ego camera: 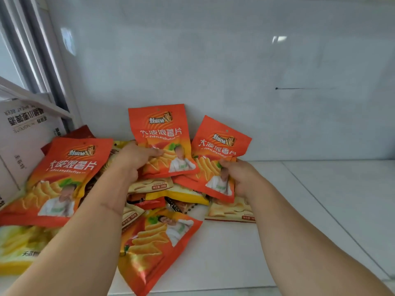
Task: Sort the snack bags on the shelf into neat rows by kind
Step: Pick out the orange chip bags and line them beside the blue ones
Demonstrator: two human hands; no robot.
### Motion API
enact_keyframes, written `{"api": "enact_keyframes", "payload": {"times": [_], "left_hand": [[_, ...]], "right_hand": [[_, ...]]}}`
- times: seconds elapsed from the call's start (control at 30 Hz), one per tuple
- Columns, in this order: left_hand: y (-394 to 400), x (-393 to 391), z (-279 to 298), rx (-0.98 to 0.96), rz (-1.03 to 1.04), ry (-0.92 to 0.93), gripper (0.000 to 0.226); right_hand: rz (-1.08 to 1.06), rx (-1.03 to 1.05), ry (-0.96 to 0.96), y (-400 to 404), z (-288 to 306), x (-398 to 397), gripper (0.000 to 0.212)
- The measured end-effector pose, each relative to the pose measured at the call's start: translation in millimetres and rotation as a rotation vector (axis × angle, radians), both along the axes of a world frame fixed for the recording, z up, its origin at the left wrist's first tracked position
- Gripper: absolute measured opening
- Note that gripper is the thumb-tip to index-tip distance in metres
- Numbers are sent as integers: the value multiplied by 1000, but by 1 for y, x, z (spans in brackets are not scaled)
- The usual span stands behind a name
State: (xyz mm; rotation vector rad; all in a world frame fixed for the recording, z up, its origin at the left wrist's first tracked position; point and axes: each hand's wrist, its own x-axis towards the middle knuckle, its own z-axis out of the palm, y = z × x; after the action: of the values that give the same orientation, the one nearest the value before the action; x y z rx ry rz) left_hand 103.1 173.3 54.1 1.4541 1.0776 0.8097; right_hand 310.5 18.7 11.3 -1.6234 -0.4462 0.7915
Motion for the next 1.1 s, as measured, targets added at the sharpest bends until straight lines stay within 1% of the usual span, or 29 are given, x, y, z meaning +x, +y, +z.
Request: {"api": "enact_keyframes", "payload": {"times": [0.1, 0.2, 0.23, 0.3, 0.37, 0.43, 0.5, 0.57, 0.67, 0.73, 0.83, 0.9, 1.1], "left_hand": [[-12, 6, -1, 0, -97, -24, 32], [-30, 18, 0, 15, -167, -17, 48], [-37, 23, 1, 29, -177, -14, 50], [-56, 35, 1, 52, -189, -9, 44], [-75, 48, -1, 51, -210, -9, 49], [-94, 62, -6, 40, -243, -21, 53], [-115, 78, -14, 39, -264, -49, 46], [-140, 96, -21, 30, -266, -88, 40], [-183, 125, -31, 43, -250, -126, 17], [-212, 145, -37, 23, -252, -156, 8], [-250, 172, -45, -104, -286, -236, 19], [-274, 189, -48, -163, -301, -275, 18], [-319, 247, -56, -242, -343, -273, 30]], "right_hand": [[-50, 70, 28, -14, -3, 11, 19], [-16, 150, 95, -36, -1, 21, 39], [3, 163, 103, -43, 0, 24, 45], [38, 175, 105, -60, 1, 31, 50], [67, 181, 101, -78, 0, 42, 52], [52, 199, 102, -100, -2, 57, 54], [1, 182, 64, -124, -4, 74, 56], [-72, 169, 28, -151, -6, 95, 55], [-147, 144, -19, -194, -9, 122, 50], [-169, 139, -55, -224, -9, 138, 46], [-197, 145, -108, -267, -10, 165, 42], [-224, 158, -111, -293, -12, 184, 38], [-272, 152, -99, -346, -19, 243, 25]]}}
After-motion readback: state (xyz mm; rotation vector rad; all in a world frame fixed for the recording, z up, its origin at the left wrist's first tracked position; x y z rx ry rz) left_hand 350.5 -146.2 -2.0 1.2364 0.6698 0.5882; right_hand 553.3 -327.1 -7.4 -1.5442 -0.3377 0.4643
